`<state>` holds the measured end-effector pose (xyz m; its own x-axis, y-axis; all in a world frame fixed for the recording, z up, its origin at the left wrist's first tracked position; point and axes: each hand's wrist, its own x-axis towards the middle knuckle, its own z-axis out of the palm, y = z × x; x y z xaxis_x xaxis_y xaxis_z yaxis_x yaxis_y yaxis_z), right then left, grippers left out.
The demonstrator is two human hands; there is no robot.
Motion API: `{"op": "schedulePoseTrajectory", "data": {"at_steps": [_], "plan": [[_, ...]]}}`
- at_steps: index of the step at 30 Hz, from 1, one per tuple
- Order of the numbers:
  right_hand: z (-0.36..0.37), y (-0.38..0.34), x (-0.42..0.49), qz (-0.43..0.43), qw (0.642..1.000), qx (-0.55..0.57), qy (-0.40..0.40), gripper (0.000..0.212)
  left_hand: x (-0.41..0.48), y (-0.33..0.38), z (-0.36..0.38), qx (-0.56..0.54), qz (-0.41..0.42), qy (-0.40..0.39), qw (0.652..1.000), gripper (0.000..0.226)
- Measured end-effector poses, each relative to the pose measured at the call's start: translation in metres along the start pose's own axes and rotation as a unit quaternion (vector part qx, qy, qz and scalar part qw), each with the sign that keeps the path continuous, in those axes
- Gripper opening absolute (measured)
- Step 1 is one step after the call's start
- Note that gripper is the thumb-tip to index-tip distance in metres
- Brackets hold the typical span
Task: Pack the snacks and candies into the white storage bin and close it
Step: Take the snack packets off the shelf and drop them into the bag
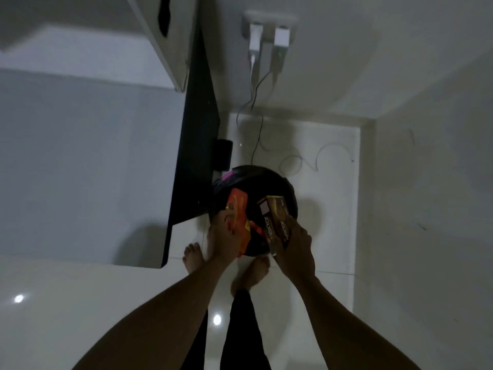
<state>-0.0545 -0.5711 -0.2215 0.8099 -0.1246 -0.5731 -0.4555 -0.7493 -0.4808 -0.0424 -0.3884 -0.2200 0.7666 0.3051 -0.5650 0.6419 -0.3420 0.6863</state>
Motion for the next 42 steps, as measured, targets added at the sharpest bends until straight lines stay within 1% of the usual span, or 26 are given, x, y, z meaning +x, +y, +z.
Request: {"op": "schedulePoseTrajectory", "data": {"at_steps": [2, 4, 6, 10, 13, 15, 17, 19, 22, 25, 28, 30, 33, 38, 42], "plan": [[0.018, 0.009, 0.019, 0.007, 1.000, 0.006, -0.009, 0.062, 0.012, -0.021, 0.014, 0.011, -0.014, -0.018, 1.000, 0.054], [0.034, 0.016, 0.040, 0.016, 1.000, 0.008, -0.015, 0.060, 0.025, -0.042, 0.025, 0.018, -0.024, -0.046, 0.999, 0.067], [0.050, 0.024, 0.058, 0.029, 0.999, 0.009, -0.019, 0.063, 0.037, -0.060, 0.035, 0.013, -0.030, -0.071, 0.997, 0.073], [0.070, 0.027, 0.076, 0.077, 0.997, 0.023, -0.018, 0.065, 0.050, -0.073, 0.048, 0.006, 0.004, -0.102, 0.995, 0.083], [0.081, 0.035, 0.084, 0.099, 0.993, 0.070, 0.000, 0.070, 0.057, -0.076, 0.053, 0.004, 0.007, -0.141, 0.990, 0.102], [0.084, 0.037, 0.083, 0.096, 0.992, 0.077, 0.002, 0.069, 0.059, -0.079, 0.053, 0.009, 0.005, -0.155, 0.988, 0.112], [0.075, 0.027, 0.073, 0.087, 0.993, 0.077, 0.002, 0.068, 0.060, -0.081, 0.050, 0.027, 0.007, -0.151, 0.988, 0.113], [0.061, 0.014, 0.061, 0.088, 0.993, 0.084, 0.000, 0.066, 0.054, -0.071, 0.043, 0.049, 0.008, -0.139, 0.989, 0.109], [0.033, -0.009, 0.043, 0.082, 0.994, 0.073, -0.008, 0.059, 0.034, -0.041, 0.025, 0.060, 0.030, -0.125, 0.990, 0.096], [-0.005, -0.044, 0.020, 0.056, 0.996, 0.071, -0.002, 0.056, 0.008, 0.002, -0.003, 0.049, 0.061, -0.096, 0.992, 0.080], [-0.055, -0.097, -0.007, 0.001, 0.997, 0.073, 0.013, 0.052, -0.021, 0.061, -0.043, 0.028, 0.109, -0.075, 0.991, 0.067], [-0.090, -0.140, -0.026, -0.052, 0.995, 0.079, 0.033, 0.047, -0.042, 0.103, -0.078, 0.047, 0.146, -0.061, 0.986, 0.062], [-0.140, -0.216, -0.052, -0.153, 0.981, 0.102, 0.054, 0.041, -0.071, 0.155, -0.143, 0.065, 0.214, 0.008, 0.975, 0.056], [-0.200, -0.347, -0.106, -0.351, 0.926, 0.103, 0.092, 0.035, -0.093, 0.217, -0.256, 0.075, 0.297, 0.141, 0.942, 0.053], [-0.221, -0.428, -0.147, -0.453, 0.881, 0.106, 0.090, 0.031, -0.103, 0.259, -0.330, 0.077, 0.348, 0.227, 0.906, 0.052]]}}
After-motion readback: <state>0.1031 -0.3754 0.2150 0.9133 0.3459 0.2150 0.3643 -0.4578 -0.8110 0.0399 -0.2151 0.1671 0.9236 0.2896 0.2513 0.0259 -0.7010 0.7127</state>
